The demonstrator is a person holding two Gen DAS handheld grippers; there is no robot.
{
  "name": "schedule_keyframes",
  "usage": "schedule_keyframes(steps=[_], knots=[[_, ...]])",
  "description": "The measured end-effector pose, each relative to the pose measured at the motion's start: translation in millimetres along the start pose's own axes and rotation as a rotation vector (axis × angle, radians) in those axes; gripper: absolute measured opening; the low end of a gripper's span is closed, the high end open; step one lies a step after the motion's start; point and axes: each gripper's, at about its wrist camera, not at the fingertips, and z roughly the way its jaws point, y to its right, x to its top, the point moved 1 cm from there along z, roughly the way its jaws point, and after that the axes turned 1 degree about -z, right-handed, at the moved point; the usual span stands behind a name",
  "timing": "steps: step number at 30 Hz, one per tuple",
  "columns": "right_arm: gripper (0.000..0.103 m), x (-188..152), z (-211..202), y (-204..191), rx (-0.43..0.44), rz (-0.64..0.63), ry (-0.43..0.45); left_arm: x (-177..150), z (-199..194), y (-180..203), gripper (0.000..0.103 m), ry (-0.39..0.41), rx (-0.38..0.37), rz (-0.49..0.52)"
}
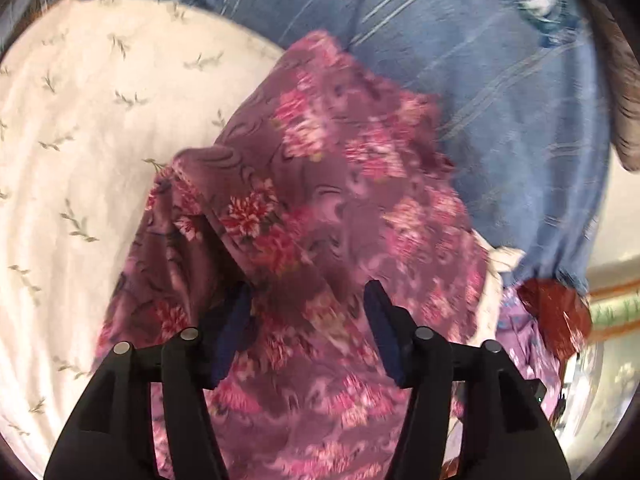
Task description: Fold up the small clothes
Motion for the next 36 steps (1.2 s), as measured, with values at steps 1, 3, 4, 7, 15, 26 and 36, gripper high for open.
schedule_keyframes(steps=[1,3,4,7,15,26,36], knots=[[0.006,5.2,6.9,-8.5,-0.008,-0.023,-0.026,1.3,1.9,1.2,0.018,-0.004,-0.007,-0.005],[0.003,28.6,-11.5,-40.7,-0.036,-0.138,0.105,3.6,-2.5,6.7,0.012,0.007,-0.054,-0.008],[0.003,35.9,-23.5,-52.0,-0.048,-0.19,0.167,3.7,-8.1,9.3,0.012,0.037,-0.067,-0.003],[0.003,67.3,-59.8,-79.4,-0.087,-0.3,0.383,8.8,-21.0,13.9,0.015,0.1,-0.11,0.008],[0.011,75.1,14.1,10.7,-0.214,-0.151,0.183,-7.9,13.4,-16.9,0.015,-0.038,-0.075,0.007],[0.054,84.0,-17.3,15.3,-0.099,-0.068,0.29,30.4,-41.3,-7.9,0.045,0.13,-0.084,0.029],[0.008,109.9,-12.8,0.5,-0.21,-0.177,0.336,58.2,-0.5,4.7,0.045,0.098,0.113,0.066]])
